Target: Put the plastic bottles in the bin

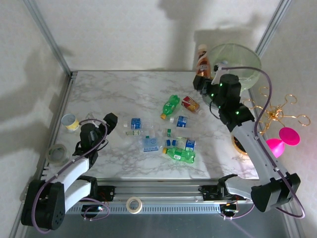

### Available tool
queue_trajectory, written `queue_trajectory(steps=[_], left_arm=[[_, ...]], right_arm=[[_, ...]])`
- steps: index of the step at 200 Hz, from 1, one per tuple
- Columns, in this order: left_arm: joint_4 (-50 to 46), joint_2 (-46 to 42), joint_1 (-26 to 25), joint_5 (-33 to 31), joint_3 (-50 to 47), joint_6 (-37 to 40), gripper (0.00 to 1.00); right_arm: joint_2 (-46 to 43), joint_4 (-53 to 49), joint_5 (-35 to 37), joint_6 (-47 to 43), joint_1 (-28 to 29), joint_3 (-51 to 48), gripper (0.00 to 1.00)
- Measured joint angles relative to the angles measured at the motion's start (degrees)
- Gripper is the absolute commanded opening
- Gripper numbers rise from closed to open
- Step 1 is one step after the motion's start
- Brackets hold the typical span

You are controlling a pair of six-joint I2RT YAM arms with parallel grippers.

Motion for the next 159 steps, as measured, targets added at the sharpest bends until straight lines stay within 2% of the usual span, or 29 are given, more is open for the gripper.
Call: queue_trajectory(steps=[36,83,159], left_arm=[[-3.3,-3.4,0.0,0.7,-0.2,2.9,1.0],[-5.1,-2.6,0.0,2.5,-0.1,5.6,1.0],[-7.5,-0.9,0.0,5.3,1.1,8.0,1.0]], right_arm=[[5.8,0.1,3.1,-1.6,-6.2,6.5,0.46],[13.3,0.2,6.3,-2.2,-12.3,13.6,0.46],[23.4,0.1,7.2,-1.9,-16.6,16.4,0.49]])
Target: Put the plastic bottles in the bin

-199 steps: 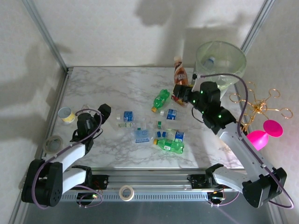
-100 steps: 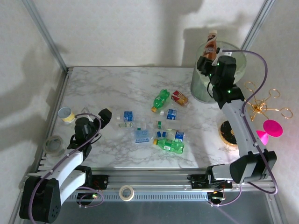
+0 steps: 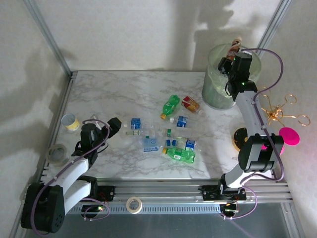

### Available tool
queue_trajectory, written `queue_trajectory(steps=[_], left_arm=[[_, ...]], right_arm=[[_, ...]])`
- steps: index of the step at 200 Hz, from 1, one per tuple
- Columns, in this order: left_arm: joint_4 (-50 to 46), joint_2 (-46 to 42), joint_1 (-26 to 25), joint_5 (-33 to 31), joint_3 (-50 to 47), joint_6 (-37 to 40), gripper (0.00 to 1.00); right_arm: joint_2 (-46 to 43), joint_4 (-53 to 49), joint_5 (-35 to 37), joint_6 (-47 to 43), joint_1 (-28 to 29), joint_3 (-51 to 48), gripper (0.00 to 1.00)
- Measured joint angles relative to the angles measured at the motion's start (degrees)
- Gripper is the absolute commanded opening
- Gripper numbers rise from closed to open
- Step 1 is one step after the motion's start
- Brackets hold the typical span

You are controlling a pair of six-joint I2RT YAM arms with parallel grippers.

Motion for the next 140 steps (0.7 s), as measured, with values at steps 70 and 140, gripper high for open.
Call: queue_trajectory(steps=[70,140], left_arm=[[-1.0,-0.3,-0.9,0.2,0.0,-0.2,1.0],[-2.1,-7.3,-4.2,-0.5,-1.5,-5.7,1.0]], right_arm=[[2.9,-0.8,-1.5,2.5,-0.2,2.4,0.85],[-2.9,0.6,-7.1,5.4,0.0,1.8,0.99]])
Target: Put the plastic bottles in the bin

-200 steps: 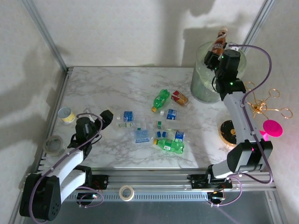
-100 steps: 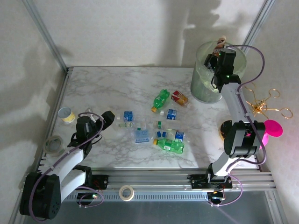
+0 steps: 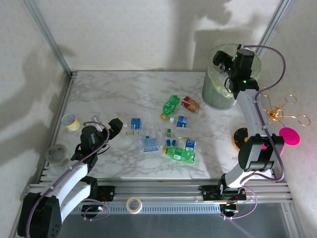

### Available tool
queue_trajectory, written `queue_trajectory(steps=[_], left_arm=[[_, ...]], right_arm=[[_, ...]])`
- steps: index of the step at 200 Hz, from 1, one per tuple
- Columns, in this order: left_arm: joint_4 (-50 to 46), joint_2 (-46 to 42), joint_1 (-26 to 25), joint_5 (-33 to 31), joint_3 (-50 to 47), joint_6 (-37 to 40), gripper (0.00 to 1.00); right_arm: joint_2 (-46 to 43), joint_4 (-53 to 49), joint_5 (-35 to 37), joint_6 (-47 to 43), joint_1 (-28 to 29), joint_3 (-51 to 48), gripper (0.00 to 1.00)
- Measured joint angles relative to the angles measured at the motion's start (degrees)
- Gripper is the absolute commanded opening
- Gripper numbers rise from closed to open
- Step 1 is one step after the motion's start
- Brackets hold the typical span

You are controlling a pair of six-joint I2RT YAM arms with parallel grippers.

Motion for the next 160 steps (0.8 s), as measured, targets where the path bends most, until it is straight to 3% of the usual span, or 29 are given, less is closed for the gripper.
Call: queue_trajectory(steps=[72,111,160], left_arm=[[-0.9,-2.1,-3.6,-6.9,-0.6,-6.5,1.0],[-0.9,-2.0,-4.6,-10.5,-0.6,-8.7,1.0],[-1.1,1.0,-7.8,-13.4,-0.3,-10.8,1.0]], right_arm=[[-14.7,2.6,-1.0,-1.7,7.9,-4.4,0.99],[-20.3,3.5,-0.8,-1.7,16.1,-14.1,0.99],[-21.2,5.6,0.6,0.2,29.0,-25.9,0.99]])
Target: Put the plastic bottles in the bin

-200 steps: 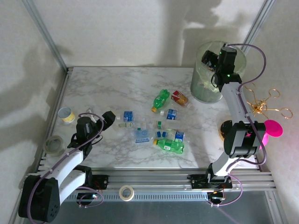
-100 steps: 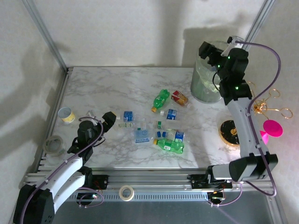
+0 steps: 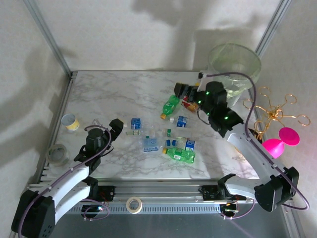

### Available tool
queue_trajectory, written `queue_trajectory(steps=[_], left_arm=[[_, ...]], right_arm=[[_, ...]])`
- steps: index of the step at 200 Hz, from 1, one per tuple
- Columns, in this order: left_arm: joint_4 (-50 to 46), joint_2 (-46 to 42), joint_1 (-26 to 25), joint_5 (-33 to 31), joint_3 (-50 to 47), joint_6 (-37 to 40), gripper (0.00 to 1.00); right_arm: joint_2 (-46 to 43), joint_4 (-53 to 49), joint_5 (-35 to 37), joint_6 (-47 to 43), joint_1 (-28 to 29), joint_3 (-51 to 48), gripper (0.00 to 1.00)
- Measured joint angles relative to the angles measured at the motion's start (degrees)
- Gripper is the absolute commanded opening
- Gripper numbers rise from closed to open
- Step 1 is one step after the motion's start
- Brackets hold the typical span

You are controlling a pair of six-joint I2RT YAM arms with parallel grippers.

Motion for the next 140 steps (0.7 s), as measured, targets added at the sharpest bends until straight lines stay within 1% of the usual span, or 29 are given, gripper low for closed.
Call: queue_trajectory(steps=[40,66,116,140], left_arm=[[-0.9,2.6,-4.1,-3.8,0.8,-3.4,1.0],[-1.4,5.0,-6.3,-6.2,1.6,-5.7,1.0],[-1.9,12.4,-10.3,-9.7,4.8,-9.9,1.0],[-2.8,16.5,-11.6,-11.3,7.2,-12.1,0.99]], right_arm=[[3.8,0.3,6.0,2.3,8.0,-4.7,0.99],[7.3,-0.3,9.6,3.1,11.4,-6.7,0.99],[10.9,-3.1,14.1,6.1,12.0,-8.7,0.99],[11.1,-2.8,14.8,6.5,12.0,-10.0,0.99]])
